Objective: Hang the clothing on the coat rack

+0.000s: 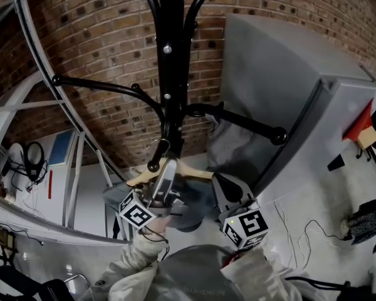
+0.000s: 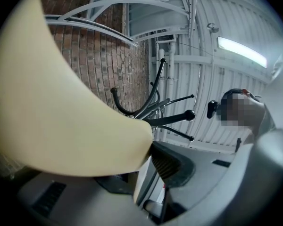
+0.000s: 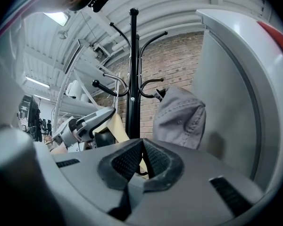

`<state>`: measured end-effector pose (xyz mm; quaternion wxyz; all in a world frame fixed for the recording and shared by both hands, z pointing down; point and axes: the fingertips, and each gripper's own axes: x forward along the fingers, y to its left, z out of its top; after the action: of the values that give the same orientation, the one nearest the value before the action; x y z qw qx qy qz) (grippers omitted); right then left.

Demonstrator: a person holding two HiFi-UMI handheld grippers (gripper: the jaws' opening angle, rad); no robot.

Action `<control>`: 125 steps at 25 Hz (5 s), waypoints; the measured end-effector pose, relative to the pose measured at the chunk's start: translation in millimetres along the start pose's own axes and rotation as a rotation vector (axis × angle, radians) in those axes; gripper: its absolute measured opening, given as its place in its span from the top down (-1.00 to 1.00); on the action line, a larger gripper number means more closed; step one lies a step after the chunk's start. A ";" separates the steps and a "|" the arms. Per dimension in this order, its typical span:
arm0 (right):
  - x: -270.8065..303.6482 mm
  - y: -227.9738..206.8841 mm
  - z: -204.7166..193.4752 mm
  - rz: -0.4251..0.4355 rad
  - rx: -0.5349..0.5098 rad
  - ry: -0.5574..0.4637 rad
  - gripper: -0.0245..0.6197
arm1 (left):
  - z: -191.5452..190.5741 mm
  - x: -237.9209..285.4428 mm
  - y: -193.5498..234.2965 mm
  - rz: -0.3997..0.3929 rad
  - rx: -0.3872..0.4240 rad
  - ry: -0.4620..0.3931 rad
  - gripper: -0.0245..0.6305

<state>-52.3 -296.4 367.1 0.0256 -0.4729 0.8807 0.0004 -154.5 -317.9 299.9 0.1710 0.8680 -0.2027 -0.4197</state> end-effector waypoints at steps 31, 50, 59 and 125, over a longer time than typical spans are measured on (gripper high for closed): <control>-58.0 -24.4 -22.0 0.044 0.050 0.072 0.85 | -21.6 -14.2 4.1 0.127 -0.083 -0.130 0.54; -85.7 17.2 -42.2 0.128 0.117 0.097 0.85 | -55.5 -70.9 -39.3 0.356 0.342 0.135 0.73; -79.3 89.0 -44.0 0.142 0.120 0.096 0.85 | -50.7 -137.8 -57.7 0.447 0.578 0.344 0.90; -215.7 186.6 -48.7 0.045 0.087 0.112 0.85 | -87.4 -244.6 -193.6 0.538 0.729 0.497 0.90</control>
<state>-91.1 -14.8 421.1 -0.0033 -0.4505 0.8905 -0.0640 -182.7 -19.2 422.3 0.0024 0.8619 -0.5052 -0.0440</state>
